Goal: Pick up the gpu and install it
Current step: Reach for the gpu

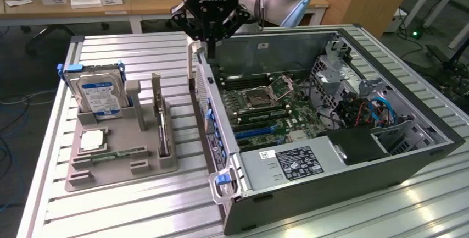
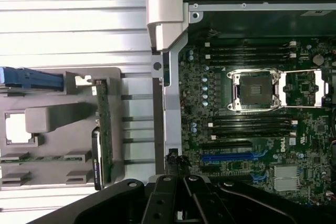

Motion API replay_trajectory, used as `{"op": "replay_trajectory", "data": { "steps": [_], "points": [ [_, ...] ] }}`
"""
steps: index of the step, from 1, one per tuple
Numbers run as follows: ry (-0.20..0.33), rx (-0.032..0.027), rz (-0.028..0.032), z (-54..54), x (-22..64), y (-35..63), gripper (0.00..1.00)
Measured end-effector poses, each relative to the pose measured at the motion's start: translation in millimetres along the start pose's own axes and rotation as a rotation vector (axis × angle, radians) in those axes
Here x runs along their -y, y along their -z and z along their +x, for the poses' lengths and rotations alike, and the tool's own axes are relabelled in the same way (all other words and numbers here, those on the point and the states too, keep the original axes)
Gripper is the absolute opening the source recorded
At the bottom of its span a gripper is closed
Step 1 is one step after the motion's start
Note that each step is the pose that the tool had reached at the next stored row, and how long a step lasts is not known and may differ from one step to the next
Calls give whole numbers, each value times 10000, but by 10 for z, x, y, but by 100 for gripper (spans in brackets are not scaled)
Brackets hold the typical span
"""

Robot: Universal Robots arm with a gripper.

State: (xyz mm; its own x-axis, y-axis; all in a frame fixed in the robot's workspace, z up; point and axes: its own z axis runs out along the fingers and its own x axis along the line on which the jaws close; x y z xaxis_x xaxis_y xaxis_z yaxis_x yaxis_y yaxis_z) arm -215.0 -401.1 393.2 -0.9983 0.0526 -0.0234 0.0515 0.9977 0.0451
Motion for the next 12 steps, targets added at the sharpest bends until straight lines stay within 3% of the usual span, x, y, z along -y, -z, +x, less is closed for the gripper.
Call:
{"op": "replay_trajectory", "data": {
  "steps": [12],
  "points": [
    [50, -2, -1, 272, 19, 7, 11]
  ]
}}
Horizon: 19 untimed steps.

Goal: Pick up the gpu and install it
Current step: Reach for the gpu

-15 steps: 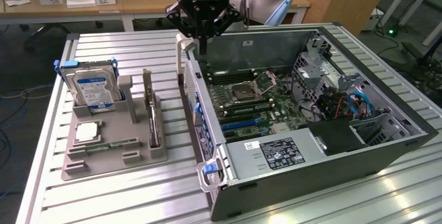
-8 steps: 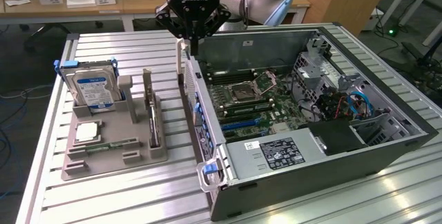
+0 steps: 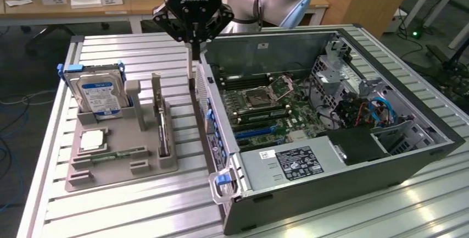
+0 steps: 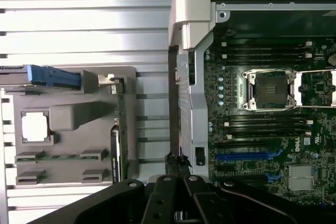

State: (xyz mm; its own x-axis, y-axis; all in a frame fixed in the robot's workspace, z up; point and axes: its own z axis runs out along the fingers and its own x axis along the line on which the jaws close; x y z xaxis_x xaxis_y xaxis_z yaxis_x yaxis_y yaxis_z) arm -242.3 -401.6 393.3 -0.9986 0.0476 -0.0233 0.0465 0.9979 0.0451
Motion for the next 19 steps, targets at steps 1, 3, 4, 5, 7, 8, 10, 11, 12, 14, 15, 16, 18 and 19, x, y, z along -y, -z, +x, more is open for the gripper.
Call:
{"op": "replay_trajectory", "data": {
  "steps": [1, 3, 4, 5, 7, 8, 10, 11, 12, 14, 15, 16, 18, 19],
  "points": [
    [3, 0, 0, 23, 2, 1, 11],
    [8, 0, 0, 70, 4, 2, 11],
    [9, 0, 0, 95, 6, 2, 11],
    [12, -1, 0, 120, 8, 3, 11],
    [13, -1, 0, 164, 10, 4, 11],
    [15, -1, 0, 186, 11, 5, 11],
    [18, -1, -1, 230, 14, 6, 11],
    [20, -1, 0, 252, 15, 7, 11],
    [22, -2, 0, 274, 17, 7, 11],
    [27, -1, -1, 318, 20, 8, 11],
    [28, -2, 0, 340, 21, 9, 11],
    [29, -2, 0, 361, 23, 10, 11],
    [32, -1, -1, 400, 25, 10, 11],
    [34, -2, -1, 418, 26, 11, 11]
  ]
}}
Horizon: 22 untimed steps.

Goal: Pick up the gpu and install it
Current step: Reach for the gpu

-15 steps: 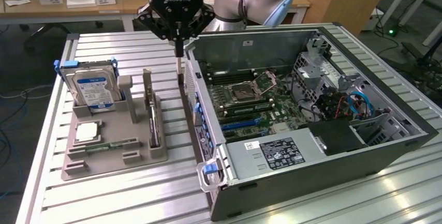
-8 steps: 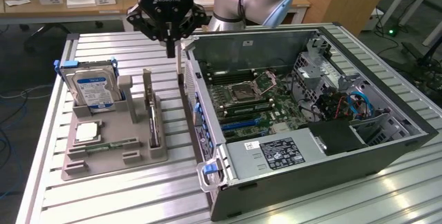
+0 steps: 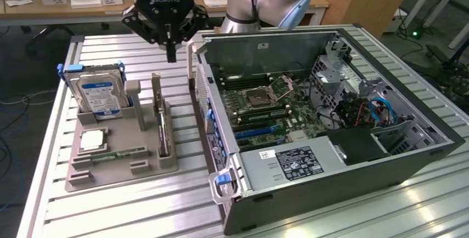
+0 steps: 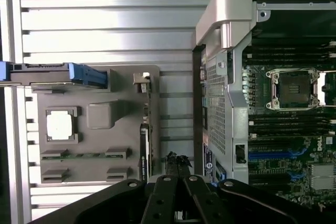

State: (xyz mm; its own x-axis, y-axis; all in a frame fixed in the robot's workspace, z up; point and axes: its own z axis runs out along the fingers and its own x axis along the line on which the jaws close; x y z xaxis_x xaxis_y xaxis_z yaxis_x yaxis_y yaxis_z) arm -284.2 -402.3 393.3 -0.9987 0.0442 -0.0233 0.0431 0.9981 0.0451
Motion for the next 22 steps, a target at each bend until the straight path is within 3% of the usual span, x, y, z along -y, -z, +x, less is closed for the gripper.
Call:
{"op": "replay_trajectory", "data": {
  "steps": [22],
  "points": [
    [18, -1, -1, 426, 30, 11, 11]
  ]
}}
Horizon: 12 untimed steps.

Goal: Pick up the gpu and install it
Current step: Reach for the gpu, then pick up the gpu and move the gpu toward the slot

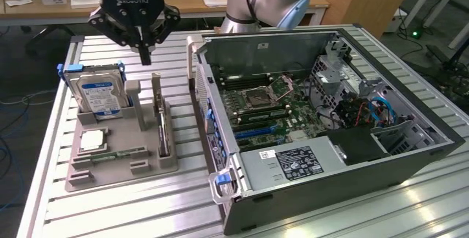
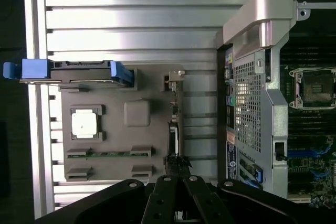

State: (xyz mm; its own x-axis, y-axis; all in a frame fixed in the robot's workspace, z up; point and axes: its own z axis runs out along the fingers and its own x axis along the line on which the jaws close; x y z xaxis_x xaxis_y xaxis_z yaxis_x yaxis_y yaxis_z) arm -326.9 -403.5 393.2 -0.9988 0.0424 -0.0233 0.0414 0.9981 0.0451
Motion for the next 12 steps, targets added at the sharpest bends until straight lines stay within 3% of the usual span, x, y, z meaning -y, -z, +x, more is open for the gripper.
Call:
{"op": "replay_trajectory", "data": {
  "steps": [12],
  "points": [
    [0, 0, 0, 49, 2, 1, 11]
  ]
}}
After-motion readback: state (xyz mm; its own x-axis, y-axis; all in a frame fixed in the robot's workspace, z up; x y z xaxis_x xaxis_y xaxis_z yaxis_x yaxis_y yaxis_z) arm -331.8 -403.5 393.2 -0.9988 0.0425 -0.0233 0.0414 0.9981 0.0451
